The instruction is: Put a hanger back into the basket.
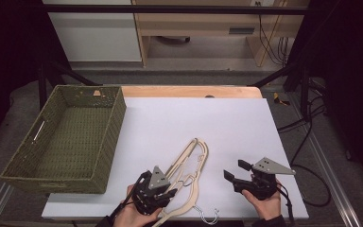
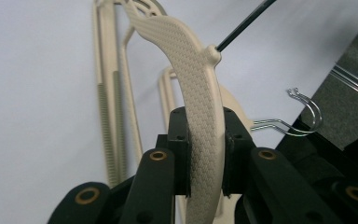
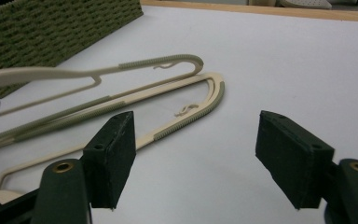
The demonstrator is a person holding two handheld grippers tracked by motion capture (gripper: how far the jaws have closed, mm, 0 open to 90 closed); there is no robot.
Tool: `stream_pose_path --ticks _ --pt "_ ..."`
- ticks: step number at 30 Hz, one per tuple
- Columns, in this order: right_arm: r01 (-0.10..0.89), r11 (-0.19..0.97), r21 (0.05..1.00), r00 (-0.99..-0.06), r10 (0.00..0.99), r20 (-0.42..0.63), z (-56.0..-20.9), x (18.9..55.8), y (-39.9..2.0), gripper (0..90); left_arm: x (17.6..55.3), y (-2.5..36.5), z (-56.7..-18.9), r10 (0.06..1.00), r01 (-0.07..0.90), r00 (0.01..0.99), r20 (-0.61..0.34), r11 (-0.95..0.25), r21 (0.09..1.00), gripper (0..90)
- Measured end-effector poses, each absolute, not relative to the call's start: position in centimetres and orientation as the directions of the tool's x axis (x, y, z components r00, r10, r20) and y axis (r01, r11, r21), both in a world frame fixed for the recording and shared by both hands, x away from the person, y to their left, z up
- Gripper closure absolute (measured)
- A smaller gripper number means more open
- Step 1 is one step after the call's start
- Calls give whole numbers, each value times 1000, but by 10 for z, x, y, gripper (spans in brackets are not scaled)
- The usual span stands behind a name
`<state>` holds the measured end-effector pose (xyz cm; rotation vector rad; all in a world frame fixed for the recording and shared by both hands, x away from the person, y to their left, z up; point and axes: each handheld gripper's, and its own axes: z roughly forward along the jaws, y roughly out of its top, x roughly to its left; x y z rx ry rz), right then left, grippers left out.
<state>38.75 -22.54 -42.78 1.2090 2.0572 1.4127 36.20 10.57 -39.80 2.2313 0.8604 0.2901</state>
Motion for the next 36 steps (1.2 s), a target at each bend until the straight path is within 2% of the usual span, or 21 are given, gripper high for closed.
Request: stream_pose_path --ticks 10,15,26,36 --pt "433 152 889 -578 803 144 -433 389 -225 194 374 136 -387 762 523 647 12 -455 721 832" --pt "429 163 888 -583 801 134 -433 388 -225 159 381 150 -386 779 528 627 -2 -423 736 851" --pt "412 159 897 -587 800 128 -432 387 -229 126 378 178 -361 745 471 663 -75 -338 815 853" --pt "387 107 916 -563 814 143 -425 387 -238 84 380 205 -331 707 405 701 -89 -292 867 854"
